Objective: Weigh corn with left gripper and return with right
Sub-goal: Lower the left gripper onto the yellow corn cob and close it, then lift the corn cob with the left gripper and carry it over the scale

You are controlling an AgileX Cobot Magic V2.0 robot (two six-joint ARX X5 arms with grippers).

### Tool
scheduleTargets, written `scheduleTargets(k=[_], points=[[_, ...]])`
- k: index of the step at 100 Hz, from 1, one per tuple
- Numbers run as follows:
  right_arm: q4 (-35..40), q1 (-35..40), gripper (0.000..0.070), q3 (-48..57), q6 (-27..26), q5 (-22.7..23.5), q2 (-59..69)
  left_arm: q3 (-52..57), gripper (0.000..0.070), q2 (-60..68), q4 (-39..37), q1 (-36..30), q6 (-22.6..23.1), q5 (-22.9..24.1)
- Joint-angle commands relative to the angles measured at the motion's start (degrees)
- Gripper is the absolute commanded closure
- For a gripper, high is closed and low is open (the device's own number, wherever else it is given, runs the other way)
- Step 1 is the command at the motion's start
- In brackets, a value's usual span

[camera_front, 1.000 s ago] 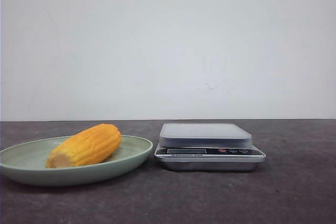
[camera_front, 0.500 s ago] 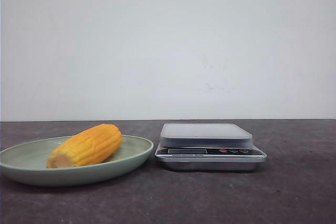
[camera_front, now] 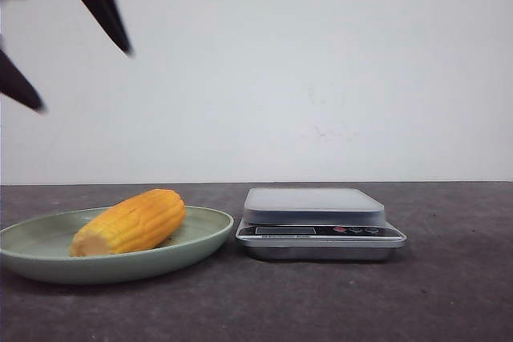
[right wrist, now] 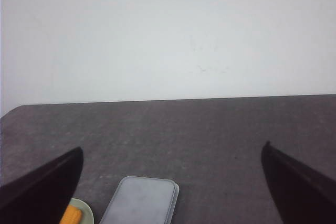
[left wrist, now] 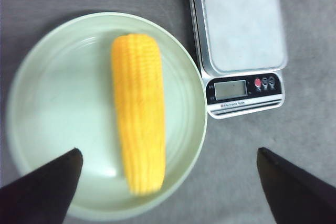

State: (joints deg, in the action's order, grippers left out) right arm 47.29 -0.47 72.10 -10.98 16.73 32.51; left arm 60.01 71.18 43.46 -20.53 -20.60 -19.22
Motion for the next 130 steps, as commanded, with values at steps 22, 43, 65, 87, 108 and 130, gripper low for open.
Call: scheduleTargets(k=[22,43,65,87,108,130], points=[[-0.4,0.0,0.0008,1.0,-0.8,0.2,0.4,0.8,0.0075,17.3,-11.4,-5.4,-1.4,0.4],[0.0,0.0,0.0008,1.0,-0.8,0.2,0.4,0.8,0.0195,26.3,-11.8,-7.7,-1.3,5.3],[1.0,0.8,0.0008,1.0,-0.5,-0.3,0.4,1.0,0.0685,28.9,-11.8,-8.1,-0.8,5.5],[1.0,0.8,0.0009,1.0,-0.6,-0.3,0.4,8.0,0.0689,24.7,-6.4,-8.1,3.8,5.5],[1.0,1.1,0.0009,1.0,-0.6,-0.3,0.4,19.4,0.0689,16.8,-5.0,-8.5,4.5,5.2],[0.9,1.5,0.0009,1.0,-0.7,-0.3,0.4,30.6,0.0689,13.6,-10.1,-10.1,0.1,4.3]])
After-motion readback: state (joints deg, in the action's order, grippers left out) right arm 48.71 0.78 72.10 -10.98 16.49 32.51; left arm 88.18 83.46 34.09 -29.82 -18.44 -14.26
